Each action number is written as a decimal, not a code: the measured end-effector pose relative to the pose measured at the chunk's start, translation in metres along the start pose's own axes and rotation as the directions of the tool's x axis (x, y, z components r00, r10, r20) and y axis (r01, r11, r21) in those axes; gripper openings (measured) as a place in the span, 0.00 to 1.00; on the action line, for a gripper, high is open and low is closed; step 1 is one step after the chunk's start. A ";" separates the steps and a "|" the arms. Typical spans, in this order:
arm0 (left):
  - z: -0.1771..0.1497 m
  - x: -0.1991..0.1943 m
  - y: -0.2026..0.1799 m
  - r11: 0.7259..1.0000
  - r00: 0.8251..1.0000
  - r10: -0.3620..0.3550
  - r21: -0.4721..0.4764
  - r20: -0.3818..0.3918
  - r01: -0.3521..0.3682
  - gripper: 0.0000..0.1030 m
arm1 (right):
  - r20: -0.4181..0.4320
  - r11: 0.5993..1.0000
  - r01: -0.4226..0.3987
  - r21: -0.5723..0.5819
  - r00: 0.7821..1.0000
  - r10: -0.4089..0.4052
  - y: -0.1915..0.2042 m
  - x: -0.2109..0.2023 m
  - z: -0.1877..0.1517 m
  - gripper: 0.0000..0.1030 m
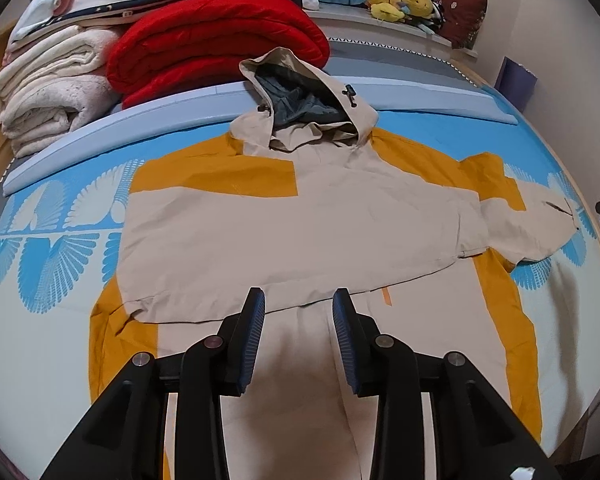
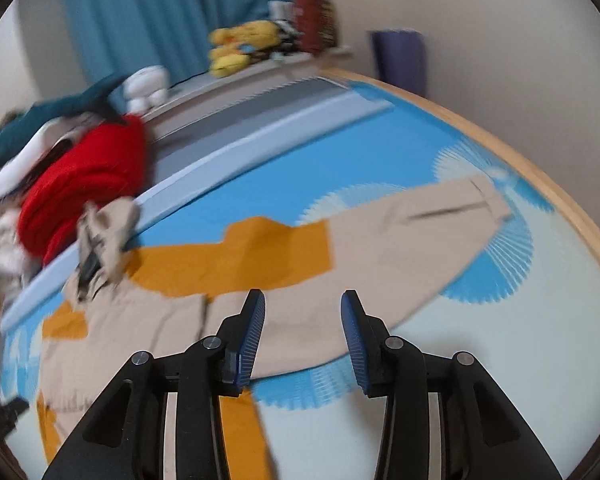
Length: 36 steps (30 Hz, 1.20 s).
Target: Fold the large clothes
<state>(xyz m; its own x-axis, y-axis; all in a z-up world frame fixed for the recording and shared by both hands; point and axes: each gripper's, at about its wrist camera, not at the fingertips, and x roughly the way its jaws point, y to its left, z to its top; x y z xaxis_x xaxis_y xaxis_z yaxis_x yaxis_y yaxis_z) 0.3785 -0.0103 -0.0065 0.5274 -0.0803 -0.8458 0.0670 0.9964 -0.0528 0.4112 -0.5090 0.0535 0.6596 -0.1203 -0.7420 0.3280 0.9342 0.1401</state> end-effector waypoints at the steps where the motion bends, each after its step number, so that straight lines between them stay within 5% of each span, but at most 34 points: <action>1: 0.001 0.002 -0.001 1.000 1.000 -0.005 -0.002 -0.002 0.005 0.31 | -0.002 1.000 0.014 0.017 1.000 -0.014 -0.013 0.005 0.003 0.40; 4: 0.002 0.008 -0.002 1.000 1.000 -0.011 -0.002 -0.013 0.011 0.31 | 0.003 0.997 0.060 0.056 0.998 -0.060 -0.047 0.018 0.010 0.39; 7: 0.004 0.013 -0.004 1.000 1.000 -0.022 0.004 -0.021 0.022 0.31 | 0.030 0.992 0.096 0.086 0.995 -0.099 -0.075 0.030 0.014 0.07; 13: 0.005 0.021 0.001 1.000 0.999 -0.028 -0.006 -0.040 0.028 0.31 | 0.030 0.979 0.162 0.125 0.985 -0.167 -0.108 0.058 0.015 0.09; 25: 0.013 0.034 0.012 0.998 0.998 -0.042 -0.048 -0.056 0.040 0.31 | -0.067 0.932 0.119 0.341 0.993 -0.102 -0.175 0.134 0.004 0.22; 31: 0.014 0.038 0.015 0.998 0.997 -0.045 -0.044 -0.060 0.042 0.31 | -0.151 0.902 0.187 0.390 0.979 -0.137 -0.206 0.175 0.001 0.30; 36: 0.016 0.038 0.017 0.998 0.997 -0.048 -0.054 -0.055 0.045 0.31 | -0.118 0.898 0.185 0.400 0.982 -0.149 -0.211 0.184 0.008 0.31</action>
<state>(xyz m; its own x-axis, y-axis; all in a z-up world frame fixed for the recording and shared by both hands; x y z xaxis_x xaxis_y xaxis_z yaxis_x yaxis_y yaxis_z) 0.4132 0.0034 -0.0312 0.4759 -0.1258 -0.8705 0.0444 0.9919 -0.1191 0.4689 -0.7307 -0.1072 0.5184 -0.2178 -0.8270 0.6871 0.6818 0.2511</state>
